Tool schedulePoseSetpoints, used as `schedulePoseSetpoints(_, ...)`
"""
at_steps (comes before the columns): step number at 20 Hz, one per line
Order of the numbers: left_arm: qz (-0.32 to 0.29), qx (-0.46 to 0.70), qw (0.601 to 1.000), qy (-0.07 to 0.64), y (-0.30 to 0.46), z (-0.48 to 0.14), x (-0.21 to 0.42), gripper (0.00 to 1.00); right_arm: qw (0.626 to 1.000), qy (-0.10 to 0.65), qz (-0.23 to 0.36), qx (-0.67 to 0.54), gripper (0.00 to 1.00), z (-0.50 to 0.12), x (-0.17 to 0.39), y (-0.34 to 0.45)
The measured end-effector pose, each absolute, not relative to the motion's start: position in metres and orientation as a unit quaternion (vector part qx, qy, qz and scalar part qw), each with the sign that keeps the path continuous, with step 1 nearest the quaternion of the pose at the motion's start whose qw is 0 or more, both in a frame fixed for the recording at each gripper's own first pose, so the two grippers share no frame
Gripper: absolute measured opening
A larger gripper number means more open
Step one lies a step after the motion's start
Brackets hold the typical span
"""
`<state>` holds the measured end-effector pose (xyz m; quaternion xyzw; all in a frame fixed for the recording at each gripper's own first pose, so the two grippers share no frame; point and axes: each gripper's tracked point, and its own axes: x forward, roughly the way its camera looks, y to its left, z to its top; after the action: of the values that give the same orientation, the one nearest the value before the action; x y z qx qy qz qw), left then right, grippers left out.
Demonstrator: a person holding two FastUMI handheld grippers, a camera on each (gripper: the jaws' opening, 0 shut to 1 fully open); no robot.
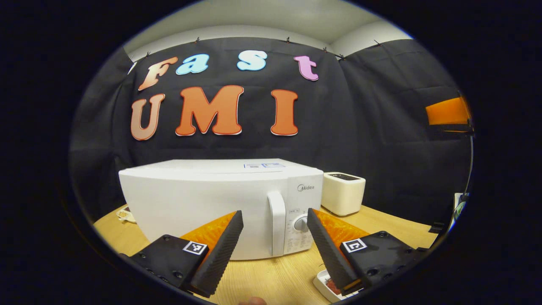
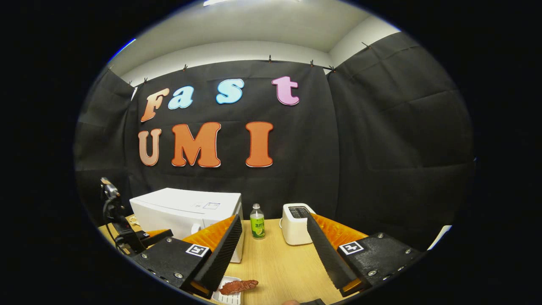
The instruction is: Open the microwave oven with the left hand, put the food in, and close the microwave oven.
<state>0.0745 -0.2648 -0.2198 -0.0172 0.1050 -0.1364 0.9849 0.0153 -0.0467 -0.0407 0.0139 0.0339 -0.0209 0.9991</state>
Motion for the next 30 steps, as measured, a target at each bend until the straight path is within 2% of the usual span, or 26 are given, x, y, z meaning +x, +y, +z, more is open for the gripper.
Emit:
schedulePoseSetpoints(3, -0.128, -0.008, 0.986, 0.108, -0.271, -0.241, 0.092, 1.0, 0.999, 0.039, -0.031, 0.006, 0.95, -0.05, 0.02, -0.057)
schedulePoseSetpoints(4, -0.124, -0.001, 0.986, 0.11, -0.272, -0.246, 0.098, 0.94, 0.998, 0.042, -0.035, 0.004, 0.95, -0.054, 0.021, -0.061)
schedulePoseSetpoints(5, -0.123, -0.001, 0.986, 0.11, -0.277, -0.251, 0.103, 1.0, 0.998, 0.044, -0.04, 0.004, 0.96, -0.057, 0.023, -0.064)
schedulePoseSetpoints(6, -0.122, -0.006, 0.986, 0.112, -0.28, -0.255, 0.108, 0.94, 0.998, 0.047, -0.042, 0.003, 0.96, -0.061, 0.024, -0.067)
schedulePoseSetpoints(7, -0.121, -0.009, 0.986, 0.115, -0.282, -0.26, 0.111, 1.0, 0.998, 0.05, -0.044, 0.003, 0.95, -0.065, 0.025, -0.069)
schedulePoseSetpoints(8, -0.116, -0.008, 0.986, 0.116, -0.28, -0.263, 0.114, 0.94, 0.998, 0.053, -0.046, 0.005, 0.95, -0.069, 0.028, -0.071)
schedulePoseSetpoints(10, -0.103, 0.002, 0.987, 0.122, -0.278, -0.269, 0.116, 0.92, 0.997, 0.059, -0.048, 0.009, 0.96, -0.075, 0.03, -0.073)
schedulePoseSetpoints(12, -0.113, 0.006, 0.987, 0.113, -0.286, -0.263, 0.118, 0.67, 0.997, 0.064, -0.051, 0.011, 0.96, -0.081, 0.031, -0.075)
schedulePoseSetpoints(14, -0.113, 0.006, 0.988, 0.109, -0.286, -0.266, 0.117, 0.33, 0.996, 0.067, -0.052, 0.012, 0.96, -0.083, 0.03, -0.074)
schedulePoseSetpoints(16, -0.119, 0.0, 0.987, 0.108, -0.285, -0.265, 0.119, 0.31, 0.997, 0.066, -0.05, 0.01, 0.96, -0.082, 0.029, -0.072)
schedulePoseSetpoints(19, -0.132, 0.002, 0.985, 0.11, -0.285, -0.266, 0.118, 0.17, 0.997, 0.064, -0.048, 0.008, 0.96, -0.08, 0.026, -0.069)
schedulePoseSetpoints(20, -0.139, -0.005, 0.984, 0.111, -0.286, -0.264, 0.117, 0.17, 0.997, 0.064, -0.047, 0.006, 0.96, -0.081, 0.024, -0.068)
schedulePoseSetpoints(22, -0.149, -0.006, 0.982, 0.117, -0.286, -0.265, 0.117, 0.1, 0.997, 0.062, -0.045, 0.001, 0.96, -0.08, 0.021, -0.066)
schedulePoseSetpoints(24, -0.153, -0.026, 0.979, 0.135, -0.283, -0.268, 0.1, 0.1, 0.997, 0.061, -0.04, -0.007, 0.96, -0.08, 0.018, -0.062)
schedulePoseSetpoints(25, -0.158, -0.025, 0.98, 0.12, -0.282, -0.262, 0.091, 0.1, 0.997, 0.06, -0.039, -0.01, 0.96, -0.08, 0.017, -0.06)
schedulePoseSetpoints(27, -0.188, -0.009, 0.977, 0.1, -0.278, -0.253, 0.066, 0.12, 0.997, 0.062, -0.035, -0.009, 0.96, -0.08, 0.016, -0.056)
schedulePoseSetpoints(30, -0.226, -0.025, 0.967, 0.111, -0.265, -0.251, 0.033, 0.1, 0.998, 0.062, -0.02, -0.002, 0.96, -0.079, 0.011, -0.04)
